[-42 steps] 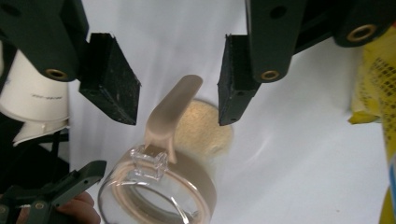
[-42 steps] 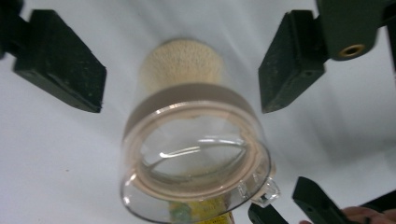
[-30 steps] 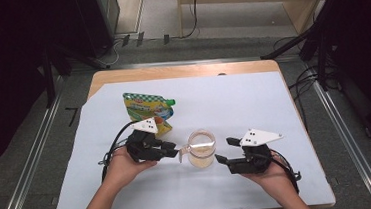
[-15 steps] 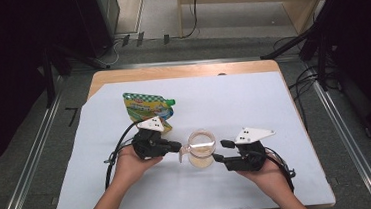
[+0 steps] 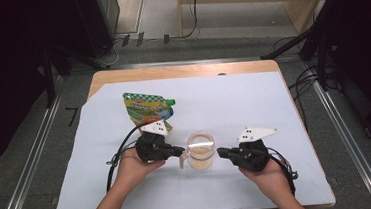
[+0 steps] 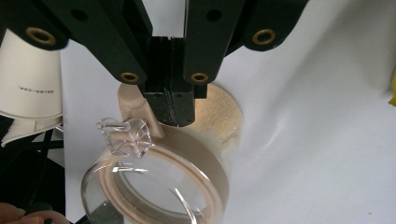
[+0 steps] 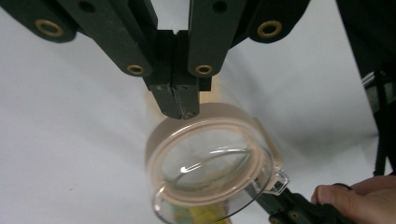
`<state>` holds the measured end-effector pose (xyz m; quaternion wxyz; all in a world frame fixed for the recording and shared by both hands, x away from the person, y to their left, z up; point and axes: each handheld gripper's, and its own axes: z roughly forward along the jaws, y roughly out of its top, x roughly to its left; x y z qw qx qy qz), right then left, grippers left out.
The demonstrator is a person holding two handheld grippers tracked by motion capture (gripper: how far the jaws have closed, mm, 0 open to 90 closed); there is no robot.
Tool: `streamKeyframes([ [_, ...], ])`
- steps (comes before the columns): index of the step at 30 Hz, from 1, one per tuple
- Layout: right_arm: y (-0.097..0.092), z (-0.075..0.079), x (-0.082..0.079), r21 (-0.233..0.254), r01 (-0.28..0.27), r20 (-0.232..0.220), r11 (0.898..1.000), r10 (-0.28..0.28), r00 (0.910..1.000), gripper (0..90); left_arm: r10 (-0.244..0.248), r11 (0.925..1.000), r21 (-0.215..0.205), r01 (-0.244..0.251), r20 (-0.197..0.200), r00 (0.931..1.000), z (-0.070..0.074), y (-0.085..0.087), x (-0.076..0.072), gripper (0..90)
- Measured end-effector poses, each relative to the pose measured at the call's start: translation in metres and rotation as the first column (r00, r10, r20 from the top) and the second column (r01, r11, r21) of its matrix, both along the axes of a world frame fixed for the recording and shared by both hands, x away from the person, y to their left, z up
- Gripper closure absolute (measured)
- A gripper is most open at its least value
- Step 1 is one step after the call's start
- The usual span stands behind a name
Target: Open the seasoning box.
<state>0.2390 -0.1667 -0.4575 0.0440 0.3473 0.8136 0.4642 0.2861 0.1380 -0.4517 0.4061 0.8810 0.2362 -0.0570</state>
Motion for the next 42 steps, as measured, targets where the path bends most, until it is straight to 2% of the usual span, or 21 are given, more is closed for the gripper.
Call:
streamKeyframes([
  [5,0.007,0.0,-0.003,-0.014,-0.037,0.015,0.999,0.037,0.9992,90.0,-0.006,0.9999,-0.011,0.006,-0.009,0.9999,0.0,-0.001,-0.002,90.0],
  [10,0.007,0.0,-0.003,-0.014,-0.042,0.011,0.999,0.042,0.9991,90.0,-0.006,0.9999,-0.013,0.006,-0.018,0.9998,0.0,-0.001,-0.002,90.0],
  [13,0.007,0.0,-0.003,-0.017,-0.041,0.015,0.999,0.041,0.9991,90.0,-0.003,1.0,-0.008,0.003,-0.033,0.9995,0.001,-0.002,-0.003,90.0],
  [26,0.006,0.0,-0.001,-0.01,-0.015,0.025,1.0,0.015,0.9996,90.0,-0.019,0.9998,0.004,0.02,-0.027,0.9994,0.004,-0.003,-0.007,90.0],
  [28,0.006,0.0,0.0,-0.011,-0.014,0.027,1.0,0.014,0.9995,90.0,-0.026,0.9996,-0.01,0.026,-0.024,0.9994,0.005,-0.002,-0.008,90.0],
  [38,0.006,0.0,0.001,-0.014,0.0,0.028,1.0,0.0,0.9996,90.0,-0.063,0.998,-0.003,0.063,-0.029,0.9976,0.008,-0.006,-0.013,90.0],
  [42,0.004,0.0,0.003,-0.011,0.014,0.021,1.0,-0.014,0.9997,90.0,-0.1,0.995,0.001,0.1,-0.033,0.9945,0.008,-0.012,-0.018,90.0],
])
